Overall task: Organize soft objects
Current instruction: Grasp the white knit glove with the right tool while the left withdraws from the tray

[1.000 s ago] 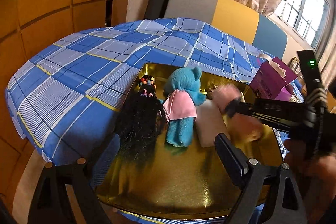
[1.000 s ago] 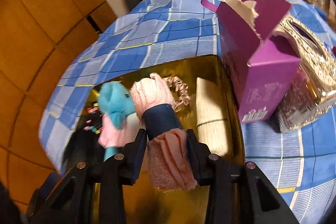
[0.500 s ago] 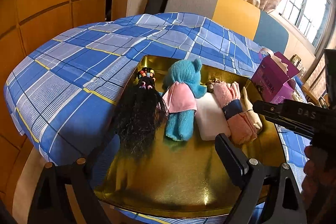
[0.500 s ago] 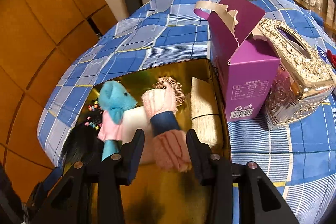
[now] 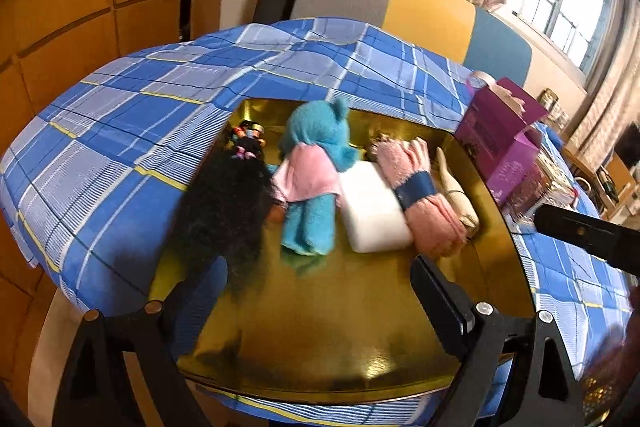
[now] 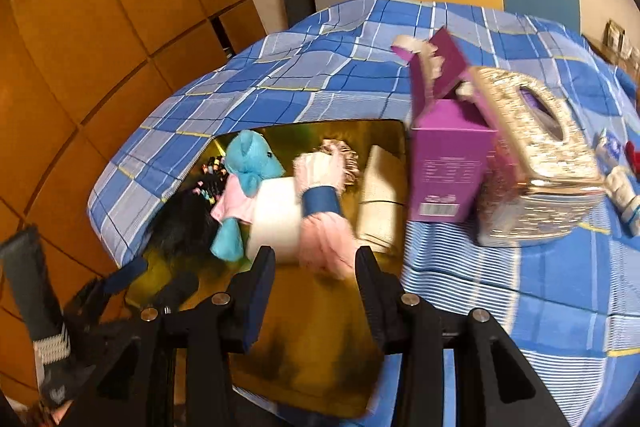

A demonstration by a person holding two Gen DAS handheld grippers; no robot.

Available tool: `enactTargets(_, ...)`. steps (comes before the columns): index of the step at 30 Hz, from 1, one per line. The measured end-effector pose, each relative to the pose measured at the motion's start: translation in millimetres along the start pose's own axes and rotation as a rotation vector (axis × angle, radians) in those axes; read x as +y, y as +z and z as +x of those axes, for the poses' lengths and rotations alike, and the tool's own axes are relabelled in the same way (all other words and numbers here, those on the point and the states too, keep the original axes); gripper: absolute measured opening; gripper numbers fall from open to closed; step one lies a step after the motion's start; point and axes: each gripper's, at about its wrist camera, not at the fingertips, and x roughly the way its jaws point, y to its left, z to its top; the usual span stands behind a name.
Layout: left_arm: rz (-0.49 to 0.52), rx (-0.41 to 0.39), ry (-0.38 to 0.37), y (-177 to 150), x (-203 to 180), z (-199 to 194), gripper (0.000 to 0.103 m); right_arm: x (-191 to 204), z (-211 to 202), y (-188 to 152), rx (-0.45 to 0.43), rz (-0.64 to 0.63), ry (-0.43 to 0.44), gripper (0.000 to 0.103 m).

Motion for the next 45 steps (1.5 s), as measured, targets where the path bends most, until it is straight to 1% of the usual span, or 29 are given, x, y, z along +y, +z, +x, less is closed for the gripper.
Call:
enactTargets(5, 0.038, 0.016, -0.029, -4.3, -19.8, 0.8, 0.093, -34.6, -23.6, -10.5, 0.001, -0.005, -0.053, 0.042)
enactTargets(9, 0.087, 0.020, -0.059, -6.8, -41.2, -0.7, 0.094, -71.0, -38.7, -21.7, 0.001, 0.029, -0.108, 0.042)
enactTargets(13, 0.142, 0.022, -0.090, -9.0, -65.3, -2.1, 0.094, -115.1, -49.7, -32.5, 0.006, 0.092, -0.211, 0.042)
enactTargets(17, 0.189, 0.021, -0.121, -10.9, -87.9, -4.6, 0.094, -151.8, -59.2, -42.3, 0.012, 0.165, -0.274, 0.042)
enactTargets(20, 0.221, 0.023, -0.141, -12.9, -105.2, -6.0, 0.094, -172.9, -65.8, -49.8, 0.009, 0.212, -0.290, 0.042)
enactTargets(24, 0.262, 0.030, -0.166, -17.0, -125.1, -7.6, 0.094, -189.3, -70.5, -57.2, 0.003, 0.231, -0.324, 0.042)
enactTargets(28, 0.291, 0.044, -0.192, -21.6, -140.6, -7.8, 0.094, -204.2, -69.5, -61.7, 0.014, 0.242, -0.338, 0.042)
enactTargets(32, 0.323, 0.048, -0.236, -26.8, -155.6, -10.0, 0.094, -223.4, -63.1, -67.5, 0.054, 0.255, -0.360, 0.042)
enactTargets(37, 0.372, 0.065, -0.250, -30.6, -177.4, -7.2, 0.095, -258.9, -49.9, -74.7, 0.144, 0.302, -0.360, 0.043)
enactTargets(40, 0.393, 0.069, -0.261, -30.6, -188.9, -6.1, 0.095, -285.3, -51.0, -69.1, 0.156, 0.328, -0.381, 0.043)
enactTargets(42, 0.411, 0.073, -0.264, -31.2, -196.9, -4.6, 0.095, -306.4, -58.6, -59.4, 0.127, 0.351, -0.401, 0.045)
enactTargets(44, 0.426, 0.082, -0.269, -31.6, -204.9, -2.2, 0.095, -324.7, -67.2, -47.6, 0.082, 0.367, -0.423, 0.062)
enactTargets(45, 0.433, 0.086, -0.270, -31.8, -208.2, -0.9, 0.095, -331.7, -70.5, -41.0, 0.060, 0.367, -0.428, 0.066)
